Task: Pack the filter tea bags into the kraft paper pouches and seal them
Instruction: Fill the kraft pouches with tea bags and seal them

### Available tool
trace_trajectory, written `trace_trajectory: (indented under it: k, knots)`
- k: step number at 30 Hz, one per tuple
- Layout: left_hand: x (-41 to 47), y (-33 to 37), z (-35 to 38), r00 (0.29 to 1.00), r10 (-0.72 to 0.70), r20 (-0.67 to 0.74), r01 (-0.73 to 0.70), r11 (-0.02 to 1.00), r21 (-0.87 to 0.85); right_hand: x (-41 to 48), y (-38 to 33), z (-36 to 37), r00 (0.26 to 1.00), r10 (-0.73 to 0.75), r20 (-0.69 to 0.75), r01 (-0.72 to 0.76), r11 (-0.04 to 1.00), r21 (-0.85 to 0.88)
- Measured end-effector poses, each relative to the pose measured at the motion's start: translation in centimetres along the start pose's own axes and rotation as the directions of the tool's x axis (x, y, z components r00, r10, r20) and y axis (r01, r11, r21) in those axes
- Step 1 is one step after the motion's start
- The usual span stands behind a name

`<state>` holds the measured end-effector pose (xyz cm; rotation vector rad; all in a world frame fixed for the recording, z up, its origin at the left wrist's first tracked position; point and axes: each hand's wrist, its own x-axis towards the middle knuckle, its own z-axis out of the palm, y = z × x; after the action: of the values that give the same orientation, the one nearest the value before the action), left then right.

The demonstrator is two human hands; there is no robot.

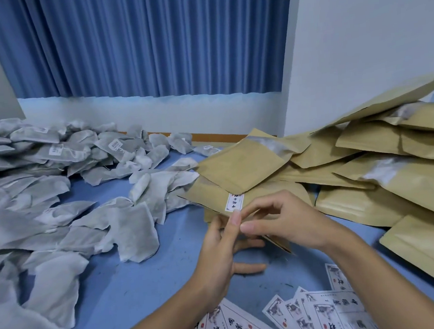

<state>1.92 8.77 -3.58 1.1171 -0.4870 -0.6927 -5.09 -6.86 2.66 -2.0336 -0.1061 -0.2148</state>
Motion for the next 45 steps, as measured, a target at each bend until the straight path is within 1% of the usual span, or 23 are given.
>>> trace_trajectory:
  k: [6, 11, 13, 14, 16, 18, 21, 24, 26, 28, 30, 32, 33, 34, 36, 38, 39, 40, 41, 42, 43, 44, 45]
  knots:
    - [0.5, -0.6, 0.0, 0.999, 0.034, -0.021, -0.033, 0.999, 0.024, -0.1, 0.9, 0.1, 0.998, 0.055, -0.012, -0.052, 0.984, 0.173]
    - [0.8, -1.3, -0.3, 0.997, 0.066, -0.040, -0.062, 0.995, 0.081, -0.1, 1.5, -0.4, 0.995, 0.095, -0.042, -0.089, 0.987, 0.133]
    - [0.9, -1.5, -0.3, 0.995, 0.065, -0.072, -0.057, 0.993, 0.104, 0.1, 1.6, -0.1, 0.995, 0.077, -0.066, -0.076, 0.997, 0.015]
    - [1.0, -1.6, -0.2, 0.994, 0.062, -0.093, -0.050, 0.991, 0.123, 0.2, 1.6, 0.3, 0.997, 0.043, -0.070, -0.051, 0.992, -0.114]
    - [1.0, -1.6, -0.3, 0.989, 0.066, -0.134, -0.045, 0.986, 0.159, 0.5, 1.4, 1.0, 0.999, -0.012, -0.041, -0.006, 0.912, -0.409]
    - [0.7, -1.4, -0.5, 0.986, 0.085, -0.144, -0.059, 0.983, 0.174, 0.5, 1.1, 0.9, 0.998, -0.054, -0.038, 0.022, 0.814, -0.581]
    - [0.6, -0.3, -0.3, 0.987, 0.124, -0.106, -0.104, 0.978, 0.181, 0.4, 0.9, 0.8, 0.974, -0.147, -0.172, 0.009, 0.783, -0.622]
    - [0.8, 0.4, 0.3, 0.980, 0.162, -0.118, -0.137, 0.972, 0.190, 0.4, 0.8, 2.4, 0.920, -0.188, -0.344, -0.108, 0.721, -0.684]
    - [0.1, -0.4, 0.2, 0.982, 0.189, -0.032, -0.174, 0.950, 0.260, 0.7, 0.7, 1.8, 0.847, -0.189, -0.496, -0.243, 0.693, -0.679]
    - [-1.1, -1.3, 0.2, 0.978, 0.184, 0.095, -0.204, 0.932, 0.298, 0.6, 0.5, -0.4, 0.780, -0.186, -0.598, -0.292, 0.737, -0.610]
    - [-1.3, -1.3, 0.3, 0.976, 0.201, 0.089, -0.218, 0.930, 0.294, 0.2, 0.1, -1.7, 0.849, -0.123, -0.514, -0.221, 0.801, -0.556]
    - [-0.7, -1.0, 0.4, 0.977, 0.214, 0.020, -0.211, 0.936, 0.282, 0.0, -0.8, -1.1, 0.965, 0.039, -0.258, -0.179, 0.820, -0.544]
    - [-0.6, -0.8, 0.5, 0.980, 0.201, -0.003, -0.192, 0.942, 0.276, -0.1, -0.9, -0.4, 0.984, 0.118, -0.136, -0.175, 0.802, -0.571]
    - [-0.7, -0.8, 0.4, 0.982, 0.190, -0.020, -0.177, 0.945, 0.275, -0.2, -0.9, 0.0, 0.984, 0.153, -0.091, -0.175, 0.754, -0.633]
    - [-1.3, -1.2, 0.3, 0.980, 0.190, -0.052, -0.165, 0.937, 0.308, 0.1, -1.4, -0.2, 0.976, 0.099, -0.195, -0.210, 0.669, -0.713]
    - [-2.4, -0.8, 0.7, 0.955, 0.280, -0.096, -0.229, 0.903, 0.363, -0.2, -2.9, -0.9, 0.949, 0.016, -0.316, -0.244, 0.671, -0.700]
    - [-3.0, 0.0, 1.0, 0.901, 0.421, -0.105, -0.336, 0.830, 0.446, -0.4, -3.9, -1.2, 0.939, 0.014, -0.342, -0.259, 0.683, -0.683]
    - [-3.5, 1.2, 1.3, 0.785, 0.617, -0.059, -0.486, 0.672, 0.559, -0.8, -4.9, -1.4, 0.937, 0.032, -0.347, -0.272, 0.689, -0.672]
    - [-4.1, 2.8, 1.7, 0.600, 0.797, 0.063, -0.632, 0.425, 0.648, -1.1, -5.9, -1.4, 0.941, 0.061, -0.333, -0.285, 0.675, -0.681]
    - [-4.7, 4.4, 2.1, 0.388, 0.889, 0.244, -0.736, 0.139, 0.663, -1.5, -7.0, -1.2, 0.947, 0.081, -0.311, -0.287, 0.650, -0.704]
    - [-5.3, 6.0, 2.5, 0.222, 0.879, 0.421, -0.778, -0.101, 0.621, -1.8, -8.1, -0.9, 0.955, 0.092, -0.283, -0.277, 0.623, -0.732]
    - [-5.8, 7.5, 3.0, 0.144, 0.828, 0.542, -0.783, -0.240, 0.574, -2.0, -9.1, -0.5, 0.962, 0.094, -0.255, -0.260, 0.596, -0.760]
    - [-6.2, 8.8, 3.5, 0.163, 0.783, 0.601, -0.763, -0.285, 0.579, -2.2, -10.0, 0.0, 0.965, 0.084, -0.250, -0.250, 0.592, -0.766]
